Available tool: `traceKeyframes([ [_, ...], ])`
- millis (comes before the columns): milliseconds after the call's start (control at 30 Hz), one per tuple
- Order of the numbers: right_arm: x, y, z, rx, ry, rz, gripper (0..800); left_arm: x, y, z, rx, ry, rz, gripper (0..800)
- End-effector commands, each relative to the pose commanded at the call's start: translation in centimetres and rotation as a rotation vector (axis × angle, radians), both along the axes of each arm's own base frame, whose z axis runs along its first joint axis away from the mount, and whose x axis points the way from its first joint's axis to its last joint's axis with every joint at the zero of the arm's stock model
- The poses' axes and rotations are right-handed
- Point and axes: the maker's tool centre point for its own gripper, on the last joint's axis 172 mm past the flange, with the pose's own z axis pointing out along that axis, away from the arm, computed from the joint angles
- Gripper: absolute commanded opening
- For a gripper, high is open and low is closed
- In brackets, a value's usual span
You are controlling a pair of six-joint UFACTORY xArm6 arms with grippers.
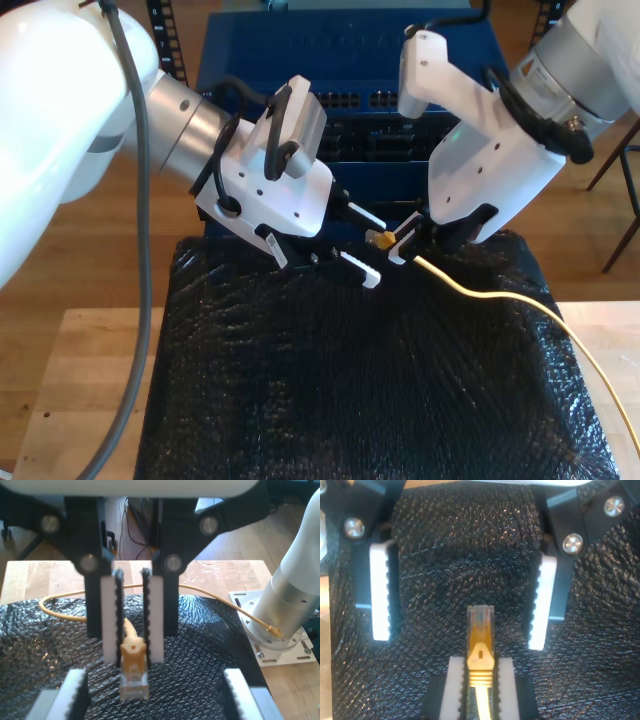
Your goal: Grab the cable and plug it in
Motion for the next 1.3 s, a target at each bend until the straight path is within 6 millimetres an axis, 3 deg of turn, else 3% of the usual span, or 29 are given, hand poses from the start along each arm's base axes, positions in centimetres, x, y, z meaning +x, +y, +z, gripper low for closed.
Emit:
traceKeyframes([
  [233,0.0,0.0,-0.1,-0.001,0.004,-0.001,7,0.2,-0.3,0.8,-0.029,-0.011,0.010,480],
  [433,0.0,0.0,-0.1,0.000,0.002,-0.001,7,0.9,0.7,0.5,-0.037,-0.021,0.034,418],
  [867,-0.1,0.2,-0.1,-0.001,0.005,0.002,7,0.9,0.8,0.2,-0.037,-0.020,0.035,367],
  [1300,0.0,0.3,-0.1,0.001,0.004,0.002,7,0.9,0.4,1.3,-0.075,-0.046,0.036,357],
])
